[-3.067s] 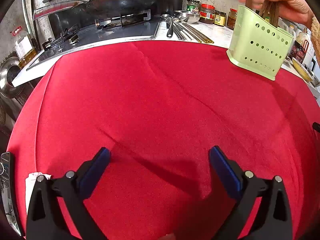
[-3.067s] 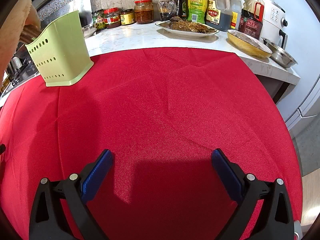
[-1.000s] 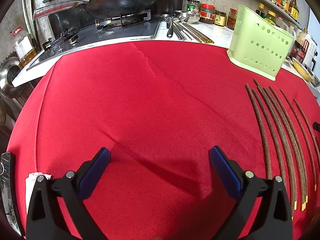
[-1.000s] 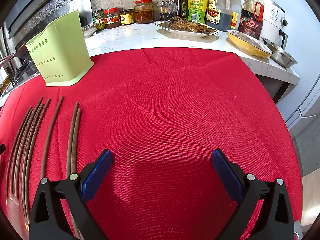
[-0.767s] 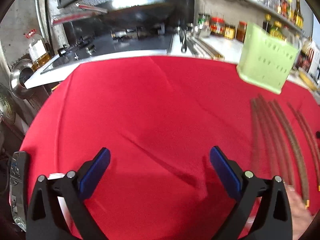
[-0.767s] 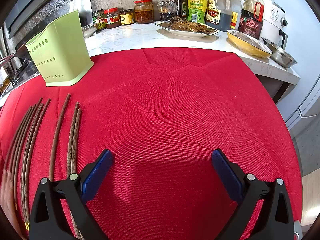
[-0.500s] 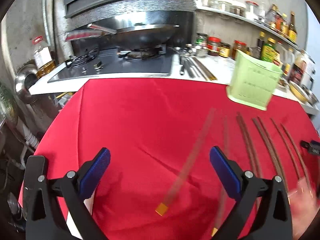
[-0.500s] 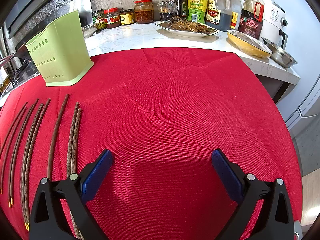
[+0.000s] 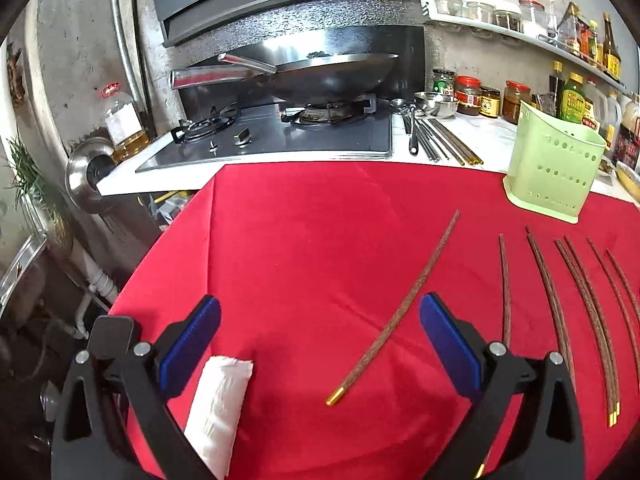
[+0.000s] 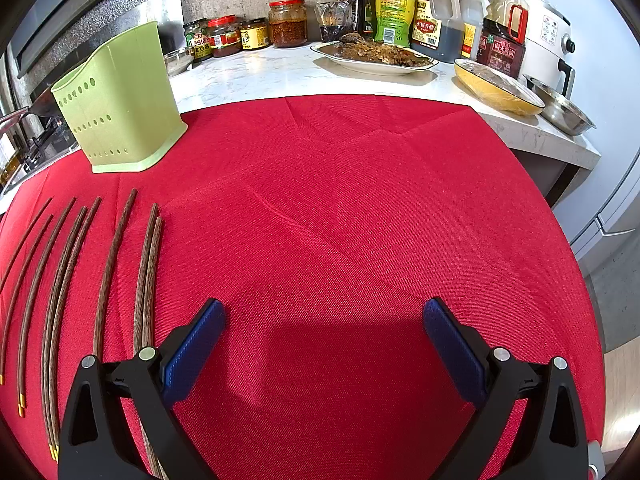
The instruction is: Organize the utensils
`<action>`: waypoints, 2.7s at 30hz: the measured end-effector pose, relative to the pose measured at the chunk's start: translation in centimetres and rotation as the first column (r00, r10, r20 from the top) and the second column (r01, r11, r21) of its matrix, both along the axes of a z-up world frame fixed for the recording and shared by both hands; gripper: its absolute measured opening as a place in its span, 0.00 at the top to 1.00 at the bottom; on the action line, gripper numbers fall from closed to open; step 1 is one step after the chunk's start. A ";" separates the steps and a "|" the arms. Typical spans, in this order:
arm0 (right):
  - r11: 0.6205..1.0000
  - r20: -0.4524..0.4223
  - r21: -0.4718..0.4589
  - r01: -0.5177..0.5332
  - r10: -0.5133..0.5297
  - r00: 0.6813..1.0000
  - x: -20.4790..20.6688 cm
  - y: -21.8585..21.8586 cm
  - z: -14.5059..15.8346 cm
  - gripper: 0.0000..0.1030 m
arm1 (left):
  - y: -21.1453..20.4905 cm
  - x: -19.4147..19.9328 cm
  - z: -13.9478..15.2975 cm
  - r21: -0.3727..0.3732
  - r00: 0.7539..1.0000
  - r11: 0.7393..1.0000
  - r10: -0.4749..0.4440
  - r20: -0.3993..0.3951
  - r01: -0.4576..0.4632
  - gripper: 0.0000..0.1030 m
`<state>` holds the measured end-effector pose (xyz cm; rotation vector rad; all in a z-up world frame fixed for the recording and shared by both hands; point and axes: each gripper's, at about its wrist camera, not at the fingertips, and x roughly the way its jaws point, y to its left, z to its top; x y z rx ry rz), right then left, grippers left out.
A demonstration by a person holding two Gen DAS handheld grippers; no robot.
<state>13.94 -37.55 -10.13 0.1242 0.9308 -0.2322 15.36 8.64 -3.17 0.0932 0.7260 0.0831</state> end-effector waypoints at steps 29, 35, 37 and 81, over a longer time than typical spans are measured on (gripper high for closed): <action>0.995 0.134 -0.081 0.055 -0.044 0.990 -9.3 5.6 9.0 0.05 | -9.0 -9.8 3.3 -0.022 0.981 0.984 -0.179 -0.069 0.178 0.06; 0.999 0.138 -0.032 -0.002 0.006 0.990 -16.8 10.9 12.6 0.05 | -9.7 -13.5 4.9 0.017 0.970 0.973 -0.230 -0.073 0.232 0.06; 0.998 0.149 -0.060 -0.019 0.027 0.988 -18.6 12.4 13.4 0.05 | -9.6 -14.4 5.3 0.007 0.966 0.969 -0.244 -0.080 0.246 0.06; 0.990 0.209 -0.138 0.014 0.015 0.978 -20.3 13.3 16.4 0.05 | -8.8 -15.1 8.6 -0.023 0.978 0.978 -0.208 -0.008 0.208 0.06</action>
